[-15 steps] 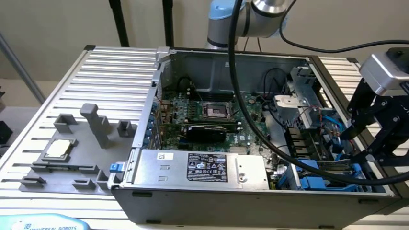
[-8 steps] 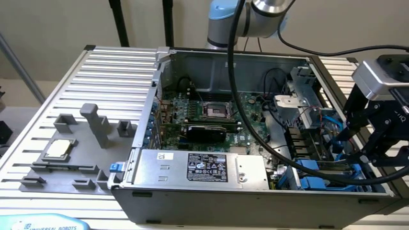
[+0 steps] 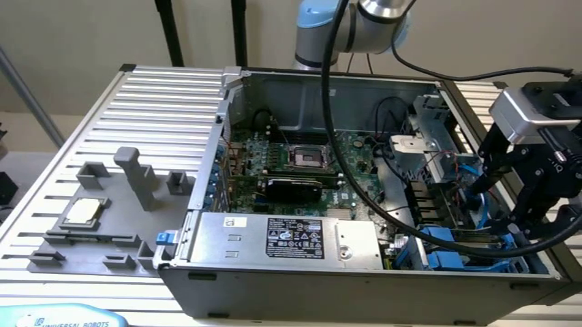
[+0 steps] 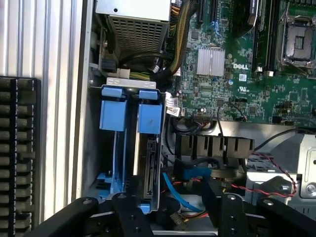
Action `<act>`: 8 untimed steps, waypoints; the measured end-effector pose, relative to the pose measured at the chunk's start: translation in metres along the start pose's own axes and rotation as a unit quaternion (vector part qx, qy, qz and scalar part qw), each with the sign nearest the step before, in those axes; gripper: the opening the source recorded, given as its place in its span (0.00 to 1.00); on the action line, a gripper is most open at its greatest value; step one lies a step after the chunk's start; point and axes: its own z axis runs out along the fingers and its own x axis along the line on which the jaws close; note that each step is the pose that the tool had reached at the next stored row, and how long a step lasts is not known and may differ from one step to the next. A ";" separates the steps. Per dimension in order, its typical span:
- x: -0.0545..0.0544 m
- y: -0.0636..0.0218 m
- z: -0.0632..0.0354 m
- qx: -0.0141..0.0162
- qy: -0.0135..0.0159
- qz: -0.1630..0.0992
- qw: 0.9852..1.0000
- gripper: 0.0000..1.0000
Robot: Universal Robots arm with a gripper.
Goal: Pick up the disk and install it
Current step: 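Insert the disk into the insertion slot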
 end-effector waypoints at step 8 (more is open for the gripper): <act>0.007 0.0081 -0.0004 0.001 0.000 -0.003 1.000 0.63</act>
